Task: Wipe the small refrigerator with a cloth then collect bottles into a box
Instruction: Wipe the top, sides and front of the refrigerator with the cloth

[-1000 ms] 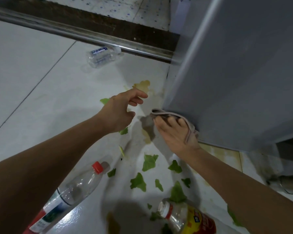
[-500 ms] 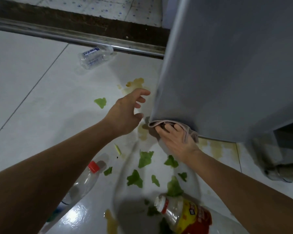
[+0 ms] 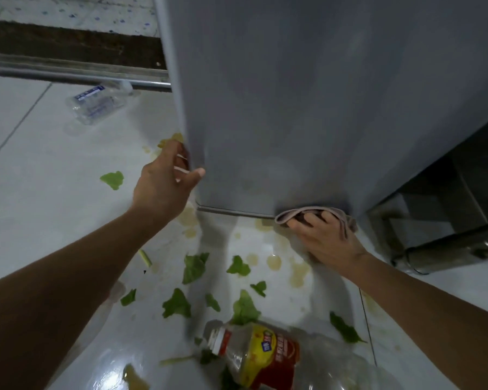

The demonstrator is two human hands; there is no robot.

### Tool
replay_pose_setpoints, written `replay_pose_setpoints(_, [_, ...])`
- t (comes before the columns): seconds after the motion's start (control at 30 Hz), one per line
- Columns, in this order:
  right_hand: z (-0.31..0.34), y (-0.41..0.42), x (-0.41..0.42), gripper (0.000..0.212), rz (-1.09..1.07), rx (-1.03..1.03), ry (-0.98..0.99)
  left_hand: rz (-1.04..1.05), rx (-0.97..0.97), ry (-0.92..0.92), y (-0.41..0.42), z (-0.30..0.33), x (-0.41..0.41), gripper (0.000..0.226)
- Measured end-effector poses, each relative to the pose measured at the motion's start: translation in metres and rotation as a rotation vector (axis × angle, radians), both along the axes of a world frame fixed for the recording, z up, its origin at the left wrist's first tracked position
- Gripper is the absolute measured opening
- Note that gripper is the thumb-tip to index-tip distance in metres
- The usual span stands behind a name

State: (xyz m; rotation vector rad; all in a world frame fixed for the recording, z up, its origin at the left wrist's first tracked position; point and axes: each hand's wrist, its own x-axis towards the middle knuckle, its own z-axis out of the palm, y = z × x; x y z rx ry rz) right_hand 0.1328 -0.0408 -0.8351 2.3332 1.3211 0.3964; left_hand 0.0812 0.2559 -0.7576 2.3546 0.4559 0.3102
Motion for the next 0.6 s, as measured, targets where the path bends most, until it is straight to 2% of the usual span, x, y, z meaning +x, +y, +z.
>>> replay_pose_setpoints(0.13, [0.005,-0.037,0.006,0.047,-0.128,-0.217,0.006,-0.016,0.011,-0.017,0.0,-0.002,-0.001,0.029])
replay_pose_setpoints(0.27, [0.009,-0.066,0.003,0.056,-0.305,-0.332,0.142,-0.043,0.038,0.007,-0.001,-0.001,0.0,0.031])
replay_pose_setpoints(0.37, [0.011,-0.066,0.0,0.052,-0.387,-0.274,0.15,-0.044,0.041,0.014,-0.002,-0.001,0.001,0.031])
replay_pose_setpoints(0.47, [0.011,-0.06,-0.011,0.047,-0.572,-0.182,0.197,-0.039,0.032,0.022,-0.004,0.001,0.001,0.029])
replay_pose_setpoints(0.53, [0.017,-0.062,-0.018,0.047,-0.743,-0.014,0.194,-0.026,0.023,0.038,-0.004,0.003,0.001,0.029])
replay_pose_setpoints(0.6, [0.025,-0.071,-0.022,0.05,-0.838,0.268,0.238,-0.003,0.008,0.053,-0.005,0.004,0.001,0.029])
